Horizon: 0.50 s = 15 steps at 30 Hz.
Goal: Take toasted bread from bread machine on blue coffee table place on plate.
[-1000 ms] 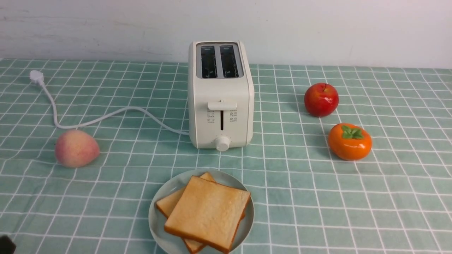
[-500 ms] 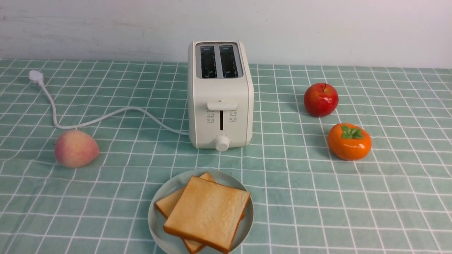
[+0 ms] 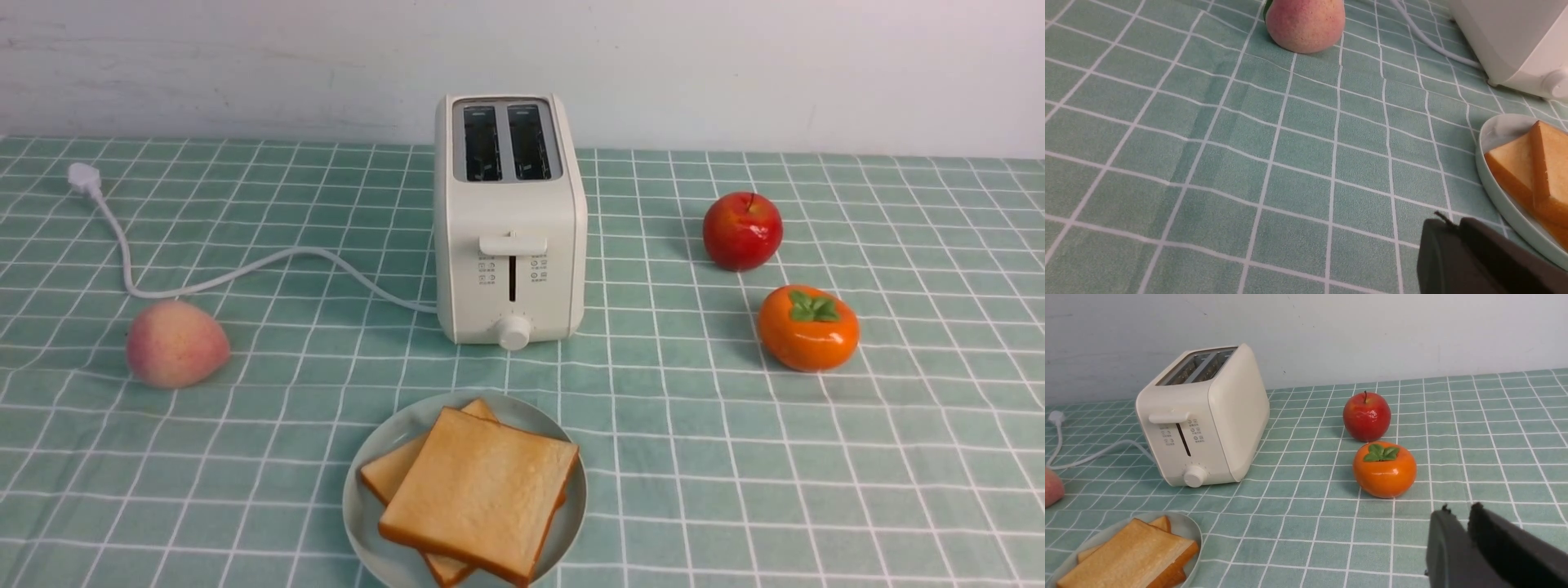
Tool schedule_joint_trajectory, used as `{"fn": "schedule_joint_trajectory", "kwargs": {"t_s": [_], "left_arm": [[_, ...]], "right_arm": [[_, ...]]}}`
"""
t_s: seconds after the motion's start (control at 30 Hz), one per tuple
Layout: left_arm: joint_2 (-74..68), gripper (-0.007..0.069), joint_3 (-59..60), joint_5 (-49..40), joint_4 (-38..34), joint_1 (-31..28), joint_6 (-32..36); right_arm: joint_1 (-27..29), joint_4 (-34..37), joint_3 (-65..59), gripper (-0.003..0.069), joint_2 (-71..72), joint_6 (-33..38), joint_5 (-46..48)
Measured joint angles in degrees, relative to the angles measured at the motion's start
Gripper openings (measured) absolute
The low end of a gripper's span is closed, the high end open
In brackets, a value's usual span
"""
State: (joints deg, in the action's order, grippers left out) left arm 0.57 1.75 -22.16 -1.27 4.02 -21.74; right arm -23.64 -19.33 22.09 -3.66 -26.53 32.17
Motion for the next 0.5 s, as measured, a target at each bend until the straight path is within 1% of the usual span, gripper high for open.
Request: {"fn": "schedule_joint_trajectory", "kwargs": {"t_s": [0.17, 0.27, 0.33, 0.4, 0.43, 0.5], "left_arm": [[0.0, 0.0039, 0.0, 0.0, 0.0, 0.0, 0.0], [0.0, 0.0041, 0.0, 0.0, 0.0, 0.0, 0.0], [0.0, 0.0045, 0.0, 0.0, 0.0, 0.0, 0.0], [0.0, 0.0049, 0.0, 0.0, 0.0, 0.0, 0.0], [0.0, 0.0052, 0.0, 0.0, 0.0, 0.0, 0.0], [0.0, 0.0054, 0.0, 0.0, 0.0, 0.0, 0.0]], "right_arm": [[0.0, 0.1, 0.0, 0.0083, 0.0, 0.0, -1.0], [0.0, 1.3, -0.2, 0.0085, 0.0, 0.0, -4.1], [0.0, 3.1, -1.0, 0.0086, 0.0, 0.1, -8.6], [0.0, 5.3, -2.0, 0.0089, 0.0, 1.7, -13.6], [0.0, 7.7, -2.9, 0.0091, 0.0, 4.1, -16.9], [0.0, 10.8, -4.1, 0.0094, 0.0, 7.7, -19.3]]}}
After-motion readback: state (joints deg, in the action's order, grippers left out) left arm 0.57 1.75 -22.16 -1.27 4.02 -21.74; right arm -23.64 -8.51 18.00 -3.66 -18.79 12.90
